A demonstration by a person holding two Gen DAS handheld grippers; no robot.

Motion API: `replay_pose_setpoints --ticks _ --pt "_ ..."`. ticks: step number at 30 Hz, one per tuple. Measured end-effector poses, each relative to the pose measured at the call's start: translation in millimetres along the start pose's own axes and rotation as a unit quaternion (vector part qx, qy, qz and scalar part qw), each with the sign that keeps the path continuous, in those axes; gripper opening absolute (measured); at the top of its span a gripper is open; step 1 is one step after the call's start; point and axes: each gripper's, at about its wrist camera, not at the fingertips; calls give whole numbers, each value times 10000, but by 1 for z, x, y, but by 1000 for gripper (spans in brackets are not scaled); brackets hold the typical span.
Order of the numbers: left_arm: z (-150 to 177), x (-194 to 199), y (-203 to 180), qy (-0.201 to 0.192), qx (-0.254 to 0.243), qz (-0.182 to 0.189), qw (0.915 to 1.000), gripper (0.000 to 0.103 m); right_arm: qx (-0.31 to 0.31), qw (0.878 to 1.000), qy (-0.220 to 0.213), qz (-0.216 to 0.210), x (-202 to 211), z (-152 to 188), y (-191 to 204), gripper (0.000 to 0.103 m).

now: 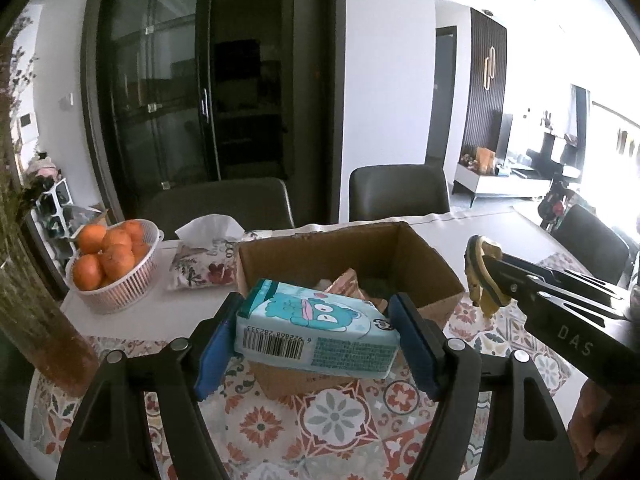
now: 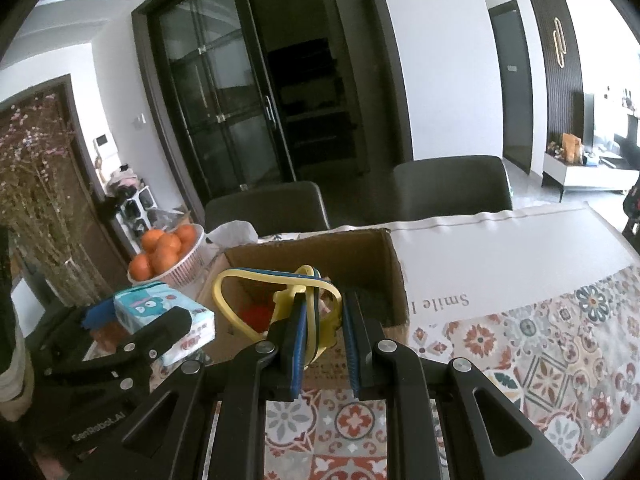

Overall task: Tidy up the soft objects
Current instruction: 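Carry the tissue pack and yellow clip over the box and lower them in, then open both tools to release the items and withdraw from the box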

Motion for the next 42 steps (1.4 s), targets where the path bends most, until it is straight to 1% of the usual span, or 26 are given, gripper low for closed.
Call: replay_pose_setpoints --ticks 8,16,22,29,32,33,34,35,38,40,42 --pt "-25 -19 3 187 -46 -29 9998 74 152 9997 177 106 -17 -25 0 18" --pt "-46 -46 6 454 -139 -116 9988 74 223 9982 520 204 -42 -45 -5 18" --pt "-55 -68 10 736 -117 -146 9971 74 214 9958 859 238 -67 -53 -12 18" --pt "-55 -90 14 1084 -80 -116 9940 74 176 9918 1249 205 -91 -52 -16 20" --pt "-55 -96 15 1167 -57 -151 9930 75 126 9902 1376 186 -99 -51 -18 25" --pt "-54 -97 15 1178 -55 -167 9929 77 124 9896 1417 196 -101 -51 -18 31" --pt "-54 -98 15 1178 -54 -196 9928 80 119 9890 1460 223 -103 -51 -18 36" --pt "-54 -97 16 1167 -53 -219 9929 81 103 9889 1460 244 -103 -50 -19 41" --pt "-54 -95 17 1109 -40 -342 9932 82 82 9896 1402 302 -100 -51 -19 41" --pt "-53 -92 17 1083 -54 -425 9932 84 84 9898 1393 299 -98 -51 -18 43" --pt "-53 -88 17 1040 -48 -467 9935 87 103 9898 1376 359 -95 -51 -16 48"
Point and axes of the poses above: each gripper's, at about its wrist camera, not at the fingertips, and x roughly against the way its jaws point, y to its left, z to its underside, and after that the axes turned 13 degrees about y, right-handed
